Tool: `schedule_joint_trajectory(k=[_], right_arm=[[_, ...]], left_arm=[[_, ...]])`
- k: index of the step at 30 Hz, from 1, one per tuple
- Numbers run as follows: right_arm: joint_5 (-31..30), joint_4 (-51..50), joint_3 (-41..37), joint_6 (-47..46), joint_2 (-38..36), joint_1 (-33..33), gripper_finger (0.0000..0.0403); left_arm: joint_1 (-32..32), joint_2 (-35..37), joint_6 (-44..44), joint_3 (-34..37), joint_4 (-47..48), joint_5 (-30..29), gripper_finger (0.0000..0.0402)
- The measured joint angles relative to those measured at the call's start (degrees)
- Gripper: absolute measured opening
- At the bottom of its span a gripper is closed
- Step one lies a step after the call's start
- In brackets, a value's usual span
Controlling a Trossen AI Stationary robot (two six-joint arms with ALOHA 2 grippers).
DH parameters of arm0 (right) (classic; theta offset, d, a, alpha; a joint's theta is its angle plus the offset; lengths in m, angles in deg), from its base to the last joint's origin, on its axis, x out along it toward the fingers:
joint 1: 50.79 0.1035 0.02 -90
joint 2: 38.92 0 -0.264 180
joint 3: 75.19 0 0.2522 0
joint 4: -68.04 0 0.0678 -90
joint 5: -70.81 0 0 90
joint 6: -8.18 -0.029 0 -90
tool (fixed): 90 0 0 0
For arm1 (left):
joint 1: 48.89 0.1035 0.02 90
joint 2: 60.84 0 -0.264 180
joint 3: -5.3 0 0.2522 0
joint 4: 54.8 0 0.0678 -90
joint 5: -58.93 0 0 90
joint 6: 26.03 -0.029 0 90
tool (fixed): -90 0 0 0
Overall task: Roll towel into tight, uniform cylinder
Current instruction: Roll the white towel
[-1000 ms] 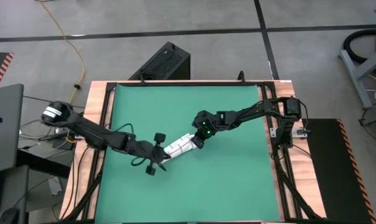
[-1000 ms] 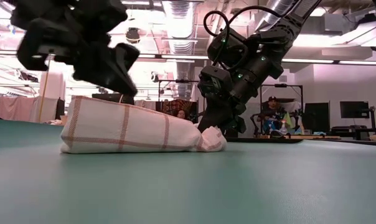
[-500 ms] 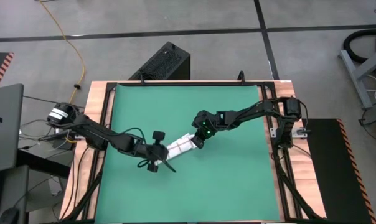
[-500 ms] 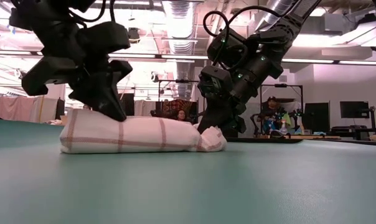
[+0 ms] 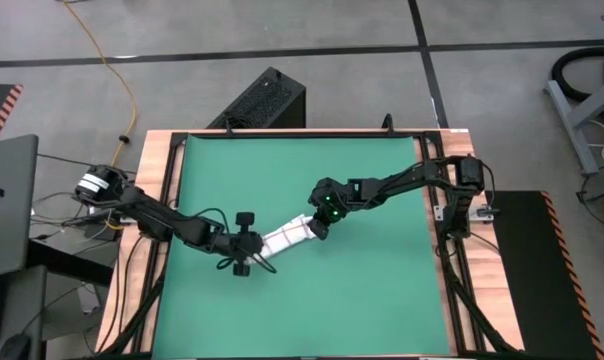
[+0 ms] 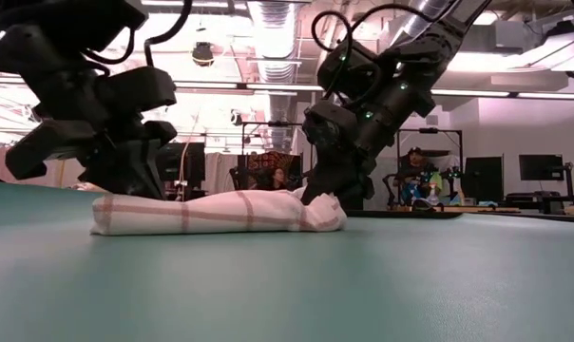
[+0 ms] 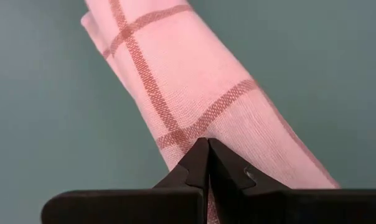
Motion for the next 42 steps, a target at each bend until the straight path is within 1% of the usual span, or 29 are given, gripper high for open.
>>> schedule_joint_trajectory(k=[2,5,9,11,14,16,18,22,24,27,29,34,39,42], right_arm=[[-2.7,-0.1,-0.1,1.4,-1.1,0.0,0.0077],[-5.6,-0.8,-0.2,1.9,-2.9,-1.2,0.0127],[-6.7,-1.4,-0.2,2.8,-5.0,-2.6,0.0182],[-6.7,-1.1,-0.2,2.8,-5.3,-3.0,0.0197],[-6.6,-0.3,-0.2,3.6,-5.3,-2.9,0.0205],[-6.4,1.4,-0.2,5.8,-6.0,-2.1,0.0203],[-6.7,5.7,-0.2,8.8,-7.0,-0.9,0.0197],[-5.9,12.5,0.0,16.2,-9.4,1.1,0.0175],[-4.4,14.1,0.0,19.4,-9.4,2.3,0.0161],[-2.8,16.7,0.0,22.2,-6.6,3.8,0.014],[-2.3,17.4,0.0,23.3,-4.0,3.9,0.0127],[1.6,21.5,0.0,23.5,0.9,1.6,0.0107],[4.6,20.9,0.0,22.3,1.7,-0.9,0.0102],[6.0,21.2,-0.9,21.6,1.7,-0.7,0.0101]], left_arm=[[-0.6,0.0,0.1,0.0,0.4,-0.1,0.0],[-1.2,0.0,0.0,0.0,0.5,-0.5,0.0],[-1.6,0.0,-0.2,0.0,0.6,-0.8,0.0],[-1.6,0.0,-0.3,0.0,0.6,-0.8,0.0],[-1.7,0.0,-0.3,0.1,0.6,-0.9,0.0],[-1.7,0.0,-0.1,0.1,0.6,-0.9,0.0],[-1.7,0.0,-0.1,0.1,0.5,-1.0,0.0],[-1.7,0.0,-0.6,0.1,0.3,-1.8,0.0],[-1.7,0.0,-1.0,0.1,0.3,-1.8,0.0],[-1.7,0.0,-1.0,0.1,0.3,-2.0,0.0],[-1.7,0.0,-1.4,0.1,0.3,-2.0,0.0],[-1.7,0.0,-1.7,0.1,0.4,-2.1,0.0],[-1.6,0.0,-2.1,0.1,0.3,-2.1,0.0],[-1.6,0.0,-2.1,0.1,0.3,-2.1,0.0]])
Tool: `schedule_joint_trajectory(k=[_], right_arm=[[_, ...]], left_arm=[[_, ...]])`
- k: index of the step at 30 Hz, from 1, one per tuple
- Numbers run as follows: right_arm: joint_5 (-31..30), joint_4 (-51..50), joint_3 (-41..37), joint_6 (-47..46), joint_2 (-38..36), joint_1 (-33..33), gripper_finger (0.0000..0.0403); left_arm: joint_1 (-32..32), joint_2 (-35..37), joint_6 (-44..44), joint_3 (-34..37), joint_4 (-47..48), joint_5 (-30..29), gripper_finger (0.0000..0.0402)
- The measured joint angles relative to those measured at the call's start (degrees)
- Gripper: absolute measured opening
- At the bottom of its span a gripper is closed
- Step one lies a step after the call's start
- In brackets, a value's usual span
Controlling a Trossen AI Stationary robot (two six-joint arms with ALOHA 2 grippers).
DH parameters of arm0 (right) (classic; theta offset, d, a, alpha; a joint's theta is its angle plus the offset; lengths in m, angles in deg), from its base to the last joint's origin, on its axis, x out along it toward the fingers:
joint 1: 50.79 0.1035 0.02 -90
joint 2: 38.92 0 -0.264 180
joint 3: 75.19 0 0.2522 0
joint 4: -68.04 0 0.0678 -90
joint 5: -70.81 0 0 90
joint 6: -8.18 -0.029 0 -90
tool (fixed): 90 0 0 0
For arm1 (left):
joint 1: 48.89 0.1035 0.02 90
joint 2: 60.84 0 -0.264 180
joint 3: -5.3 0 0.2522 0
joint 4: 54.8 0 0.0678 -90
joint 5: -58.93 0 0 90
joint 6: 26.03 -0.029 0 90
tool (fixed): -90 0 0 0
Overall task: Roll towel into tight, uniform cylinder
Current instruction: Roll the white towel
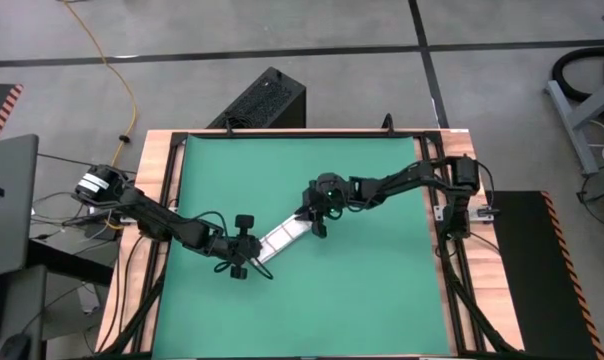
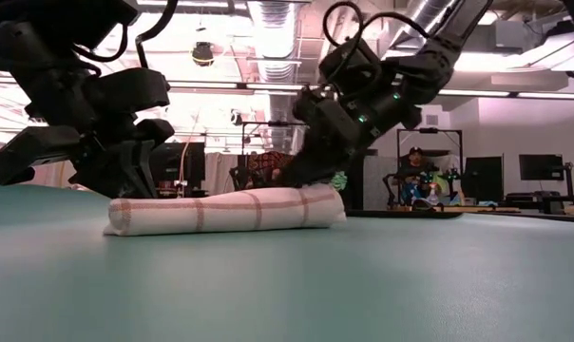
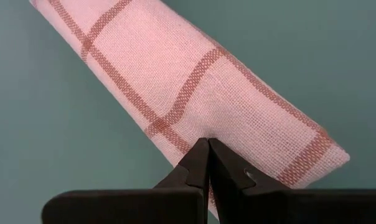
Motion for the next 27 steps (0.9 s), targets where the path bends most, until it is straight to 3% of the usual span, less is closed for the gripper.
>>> schedule_joint_trajectory(k=[12,17,22,25,27], right_arm=[[-5.0,10.8,-7.4,-7.0,6.2,4.3,0.0101],[-9.0,12.4,-7.4,-8.2,8.7,6.2,0.0101],[-12.1,13.0,-7.5,-8.7,9.1,8.2,0.0101],[-12.7,13.2,-7.5,-8.8,8.8,8.9,0.0101],[-12.7,13.2,-7.5,-9.1,8.8,9.1,0.0101]], left_arm=[[-1.1,0.0,-1.5,-0.9,1.7,-3.2,0.0],[-3.9,3.0,-2.3,-5.1,3.5,-12.5,0.0],[-8.4,4.8,5.2,-4.6,-7.3,-24.7,0.0],[-11.6,1.9,13.0,-1.0,-14.2,-34.2,0.0],[-13.1,-0.9,17.8,1.6,-18.7,-36.1,0.0]])
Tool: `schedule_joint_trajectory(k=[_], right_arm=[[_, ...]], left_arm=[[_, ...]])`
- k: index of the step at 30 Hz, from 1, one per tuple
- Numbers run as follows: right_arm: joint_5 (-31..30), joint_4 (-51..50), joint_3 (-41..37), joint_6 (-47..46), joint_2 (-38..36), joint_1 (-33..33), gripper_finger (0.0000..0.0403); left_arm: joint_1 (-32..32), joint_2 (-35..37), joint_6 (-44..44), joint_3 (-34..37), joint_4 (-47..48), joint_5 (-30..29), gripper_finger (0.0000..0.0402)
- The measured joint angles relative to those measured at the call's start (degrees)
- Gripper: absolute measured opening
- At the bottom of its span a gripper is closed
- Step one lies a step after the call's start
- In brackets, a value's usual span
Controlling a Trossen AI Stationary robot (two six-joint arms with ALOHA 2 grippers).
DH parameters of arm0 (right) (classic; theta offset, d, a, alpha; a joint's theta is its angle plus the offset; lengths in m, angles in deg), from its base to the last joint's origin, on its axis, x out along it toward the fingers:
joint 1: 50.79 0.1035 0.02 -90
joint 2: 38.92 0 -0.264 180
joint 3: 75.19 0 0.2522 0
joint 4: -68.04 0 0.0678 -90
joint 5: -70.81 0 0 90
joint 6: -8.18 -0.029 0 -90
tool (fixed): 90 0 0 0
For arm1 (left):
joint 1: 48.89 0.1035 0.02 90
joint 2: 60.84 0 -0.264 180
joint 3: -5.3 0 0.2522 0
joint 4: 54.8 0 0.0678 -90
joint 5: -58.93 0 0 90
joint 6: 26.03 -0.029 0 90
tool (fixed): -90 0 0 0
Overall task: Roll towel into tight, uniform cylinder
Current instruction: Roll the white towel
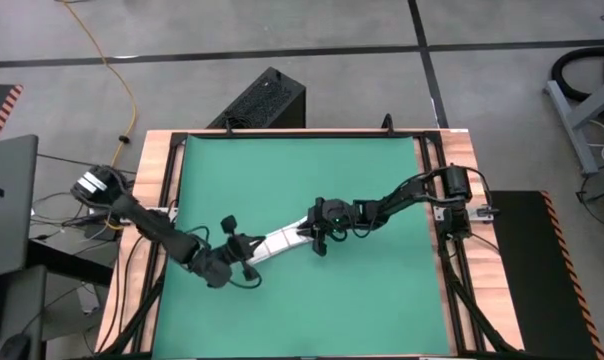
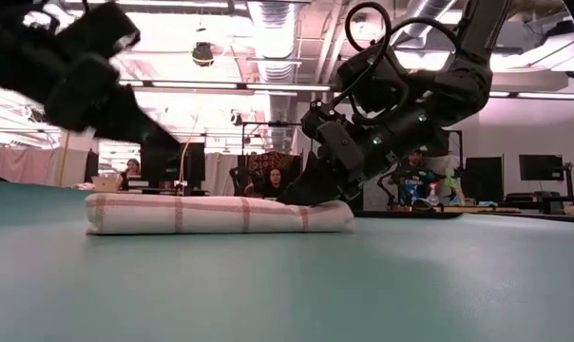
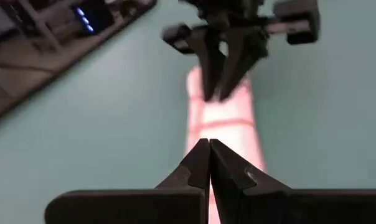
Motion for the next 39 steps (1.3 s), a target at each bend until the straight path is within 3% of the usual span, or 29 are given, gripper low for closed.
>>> schedule_joint_trajectory(k=[4,9,17,20,25,32,39], right_arm=[[-0.2,0.0,0.0,-1.2,0.0,0.0,0.0101],[-2.6,0.1,-0.1,-1.5,0.1,0.7,0.0101],[-2.7,0.0,-0.1,-1.6,0.1,0.8,0.0101],[-2.8,-0.2,-0.1,-1.6,0.1,0.9,0.0101],[-2.8,-0.2,-0.1,-1.6,0.1,0.8,0.0101],[-3.8,-0.2,-0.1,-1.7,0.1,0.9,0.0101],[-6.1,-0.2,-0.1,-2.3,0.1,0.9,0.0101]], left_arm=[[-1.9,-7.2,6.8,1.4,-7.6,0.4,0.0],[-4.5,-15.4,11.9,-2.4,-9.4,-0.3,0.0],[-6.7,-22.4,21.0,-5.4,-3.1,-6.4,0.0],[-6.9,-23.8,24.3,-5.4,-2.2,-6.4,0.0],[-7.3,-23.7,21.2,-5.4,-0.3,-7.0,0.0],[-6.8,-23.7,28.7,-5.5,13.0,-3.8,0.0],[-4.8,-23.5,29.6,-4.8,16.7,-2.4,0.0]])
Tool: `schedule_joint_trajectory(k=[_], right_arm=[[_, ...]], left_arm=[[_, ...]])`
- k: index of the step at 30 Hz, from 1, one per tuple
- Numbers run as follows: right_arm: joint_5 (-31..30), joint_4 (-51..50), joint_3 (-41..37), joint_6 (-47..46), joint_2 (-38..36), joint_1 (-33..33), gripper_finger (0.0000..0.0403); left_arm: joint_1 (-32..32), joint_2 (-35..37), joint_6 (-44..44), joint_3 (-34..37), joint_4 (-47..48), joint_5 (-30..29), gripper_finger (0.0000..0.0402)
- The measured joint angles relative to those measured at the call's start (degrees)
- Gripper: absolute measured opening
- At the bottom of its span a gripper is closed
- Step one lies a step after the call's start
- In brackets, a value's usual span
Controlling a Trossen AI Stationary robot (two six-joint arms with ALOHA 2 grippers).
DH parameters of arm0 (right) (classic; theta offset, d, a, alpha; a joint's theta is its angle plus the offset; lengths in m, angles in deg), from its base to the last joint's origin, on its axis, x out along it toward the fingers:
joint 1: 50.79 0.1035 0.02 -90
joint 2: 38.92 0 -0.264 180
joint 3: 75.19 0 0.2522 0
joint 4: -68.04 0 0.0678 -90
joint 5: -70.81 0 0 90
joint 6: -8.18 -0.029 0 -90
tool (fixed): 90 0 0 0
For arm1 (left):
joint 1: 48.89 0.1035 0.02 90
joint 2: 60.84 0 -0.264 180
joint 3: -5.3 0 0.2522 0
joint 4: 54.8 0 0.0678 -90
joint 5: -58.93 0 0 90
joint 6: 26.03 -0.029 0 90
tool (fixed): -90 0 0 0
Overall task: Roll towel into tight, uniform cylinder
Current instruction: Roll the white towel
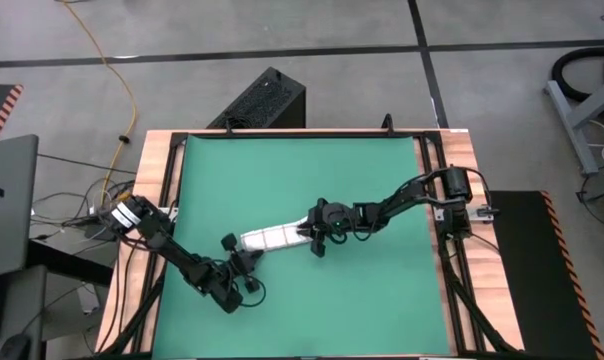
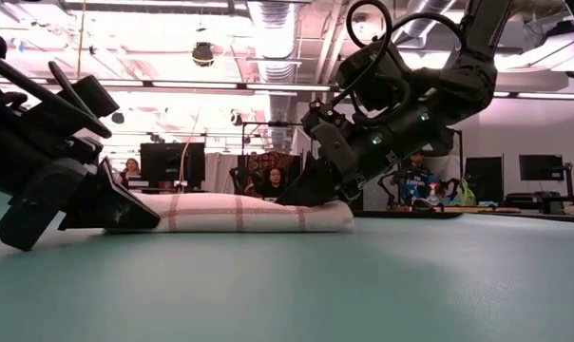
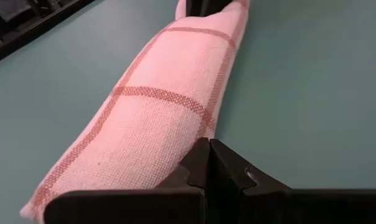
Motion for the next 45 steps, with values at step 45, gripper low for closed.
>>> schedule_joint_trajectory(k=[45], right_arm=[[-2.9,0.6,0.0,-0.2,0.0,-0.4,0.0101]], left_arm=[[3.8,0.4,-9.3,9.9,-33.5,-3.9,0.0]])
